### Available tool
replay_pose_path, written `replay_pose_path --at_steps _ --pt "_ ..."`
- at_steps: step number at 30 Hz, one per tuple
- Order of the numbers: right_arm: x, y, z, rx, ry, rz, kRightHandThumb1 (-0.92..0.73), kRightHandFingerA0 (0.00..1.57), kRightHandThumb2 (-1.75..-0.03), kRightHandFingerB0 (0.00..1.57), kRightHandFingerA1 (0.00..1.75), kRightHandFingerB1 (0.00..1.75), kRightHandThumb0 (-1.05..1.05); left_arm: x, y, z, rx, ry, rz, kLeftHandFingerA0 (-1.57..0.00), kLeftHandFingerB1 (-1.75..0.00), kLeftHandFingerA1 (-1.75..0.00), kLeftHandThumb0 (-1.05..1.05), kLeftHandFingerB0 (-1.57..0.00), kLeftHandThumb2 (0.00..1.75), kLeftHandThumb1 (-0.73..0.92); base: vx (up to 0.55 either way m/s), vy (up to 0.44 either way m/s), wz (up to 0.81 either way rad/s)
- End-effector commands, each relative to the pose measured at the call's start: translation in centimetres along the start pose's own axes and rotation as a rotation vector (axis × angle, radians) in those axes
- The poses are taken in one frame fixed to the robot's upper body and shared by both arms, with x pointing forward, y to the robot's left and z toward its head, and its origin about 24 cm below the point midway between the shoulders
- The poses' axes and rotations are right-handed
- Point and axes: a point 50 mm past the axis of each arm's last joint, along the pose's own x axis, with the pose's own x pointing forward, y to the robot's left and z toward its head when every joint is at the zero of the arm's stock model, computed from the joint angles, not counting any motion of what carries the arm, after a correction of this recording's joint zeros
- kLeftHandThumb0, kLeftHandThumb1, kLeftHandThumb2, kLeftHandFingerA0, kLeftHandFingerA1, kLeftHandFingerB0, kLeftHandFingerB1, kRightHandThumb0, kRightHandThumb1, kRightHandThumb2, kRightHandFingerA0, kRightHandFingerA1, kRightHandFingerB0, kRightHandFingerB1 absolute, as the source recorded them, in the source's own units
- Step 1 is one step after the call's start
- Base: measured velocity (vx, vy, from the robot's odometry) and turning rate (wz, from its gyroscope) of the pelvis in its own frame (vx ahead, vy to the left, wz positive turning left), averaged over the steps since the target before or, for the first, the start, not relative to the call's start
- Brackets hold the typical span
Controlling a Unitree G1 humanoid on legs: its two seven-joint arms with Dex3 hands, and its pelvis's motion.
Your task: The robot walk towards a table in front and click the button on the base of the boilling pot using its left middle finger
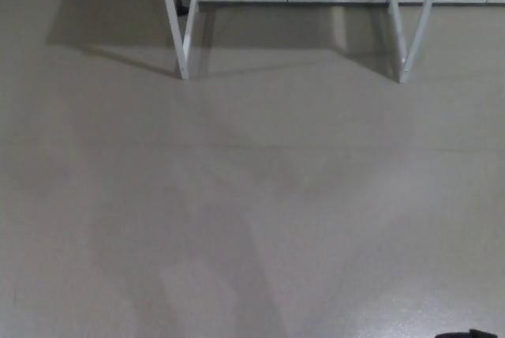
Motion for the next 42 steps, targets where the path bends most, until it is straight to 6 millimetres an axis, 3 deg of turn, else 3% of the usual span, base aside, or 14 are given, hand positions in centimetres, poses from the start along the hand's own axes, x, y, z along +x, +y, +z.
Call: replay_pose_path --at_steps 1,17,29,42 --pt "-0.3 0.2 -0.5 -0.014 0.011 0.005 -0.44 0.69 -0.53 0.51 0.45 0.40 -0.27 -0.4 0.6 -0.6 0.018 0.022 0.026 -0.49 -0.43 -0.50 -0.45 -0.37 0.69 0.42 0.13 -0.046 -0.03" --pt "0.3 -0.1 0.5 -0.067 -0.002 0.010 -0.45 0.69 -0.53 0.52 0.44 0.40 -0.30 -0.1 1.0 0.5 0.048 -0.009 0.027 -0.51 -0.43 -0.51 -0.47 -0.38 0.70 0.42 0.07 0.069 0.01" --pt "0.5 -0.2 0.7 -0.109 -0.003 0.021 -0.46 0.68 -0.54 0.50 0.44 0.39 -0.30 -0.2 0.9 0.5 0.042 -0.019 0.019 -0.53 -0.43 -0.51 -0.47 -0.38 0.70 0.42 0.03 -0.205 0.06" --pt "0.7 -0.2 1.3 -0.123 -0.015 0.021 -0.46 0.70 -0.54 0.52 0.44 0.39 -0.29 0.0 1.2 0.8 0.047 -0.023 0.023 -0.57 -0.44 -0.52 -0.46 -0.38 0.71 0.43 0.12 0.082 0.05"
